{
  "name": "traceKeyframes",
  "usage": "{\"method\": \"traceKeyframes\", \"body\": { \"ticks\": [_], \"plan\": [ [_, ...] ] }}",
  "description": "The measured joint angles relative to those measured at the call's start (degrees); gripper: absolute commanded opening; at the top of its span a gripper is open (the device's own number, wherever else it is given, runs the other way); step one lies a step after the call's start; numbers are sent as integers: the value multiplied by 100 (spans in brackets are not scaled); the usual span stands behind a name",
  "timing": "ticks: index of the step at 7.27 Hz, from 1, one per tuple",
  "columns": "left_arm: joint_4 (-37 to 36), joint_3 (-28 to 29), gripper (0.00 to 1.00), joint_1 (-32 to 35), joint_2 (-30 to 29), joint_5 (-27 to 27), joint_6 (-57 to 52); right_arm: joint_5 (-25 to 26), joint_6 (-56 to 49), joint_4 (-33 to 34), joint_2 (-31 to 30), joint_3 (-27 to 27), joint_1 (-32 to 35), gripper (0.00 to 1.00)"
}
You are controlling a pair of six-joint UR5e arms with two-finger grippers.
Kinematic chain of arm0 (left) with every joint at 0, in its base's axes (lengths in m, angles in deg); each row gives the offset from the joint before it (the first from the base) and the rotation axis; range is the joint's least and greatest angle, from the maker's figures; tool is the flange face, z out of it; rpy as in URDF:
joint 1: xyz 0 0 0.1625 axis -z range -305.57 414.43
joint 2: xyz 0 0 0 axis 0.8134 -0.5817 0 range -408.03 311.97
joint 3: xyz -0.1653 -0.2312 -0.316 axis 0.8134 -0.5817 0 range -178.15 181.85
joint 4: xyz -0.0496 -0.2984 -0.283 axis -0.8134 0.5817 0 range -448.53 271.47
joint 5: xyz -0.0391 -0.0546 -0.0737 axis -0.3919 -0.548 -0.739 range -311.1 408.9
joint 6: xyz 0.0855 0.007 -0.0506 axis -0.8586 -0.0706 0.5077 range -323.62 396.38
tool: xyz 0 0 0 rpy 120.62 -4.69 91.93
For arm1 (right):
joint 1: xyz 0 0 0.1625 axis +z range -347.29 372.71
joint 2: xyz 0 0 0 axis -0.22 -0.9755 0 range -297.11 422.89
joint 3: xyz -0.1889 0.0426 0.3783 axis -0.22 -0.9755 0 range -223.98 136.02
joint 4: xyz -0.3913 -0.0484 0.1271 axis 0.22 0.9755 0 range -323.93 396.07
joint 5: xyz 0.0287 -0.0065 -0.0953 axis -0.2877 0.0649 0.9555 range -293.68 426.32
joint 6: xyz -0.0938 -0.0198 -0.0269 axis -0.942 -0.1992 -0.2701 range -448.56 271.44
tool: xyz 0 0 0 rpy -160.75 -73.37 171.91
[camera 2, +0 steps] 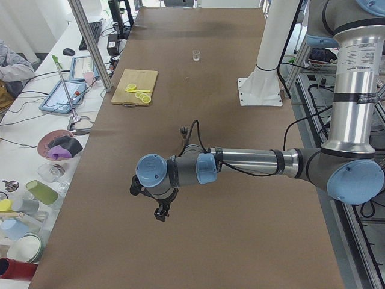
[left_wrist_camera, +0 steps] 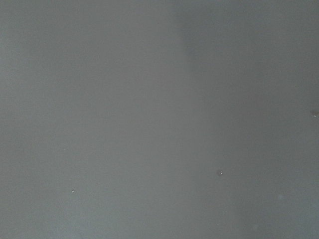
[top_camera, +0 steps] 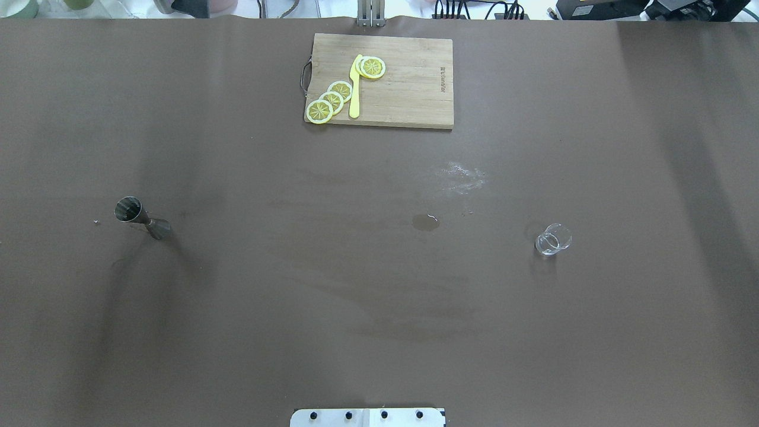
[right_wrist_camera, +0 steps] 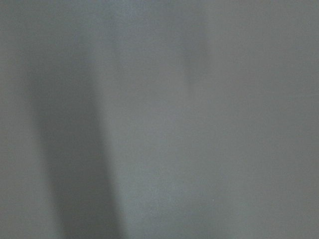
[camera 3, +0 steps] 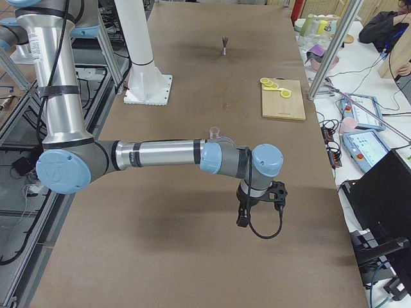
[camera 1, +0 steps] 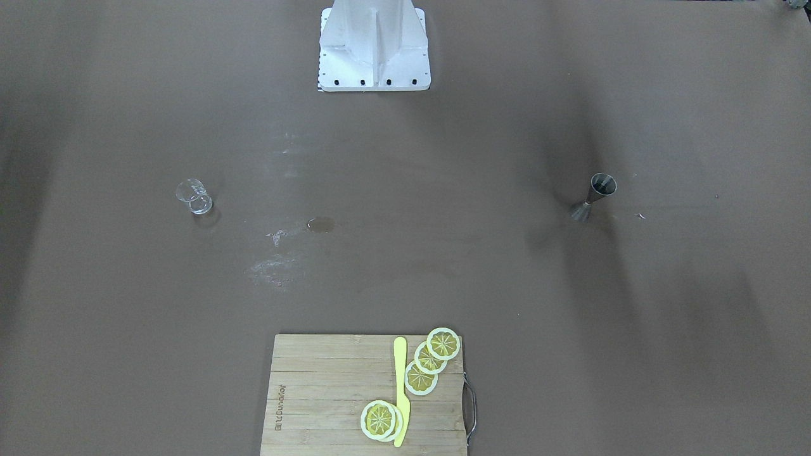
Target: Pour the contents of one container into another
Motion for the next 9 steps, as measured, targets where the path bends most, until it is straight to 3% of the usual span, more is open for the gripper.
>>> {"method": "traceKeyframes", "body": {
  "ticks": [9],
  "plan": [
    [0, -29, 99, 11, 30, 0, -3, 9, 26, -201, -28, -14, -2, 100]
  ]
}}
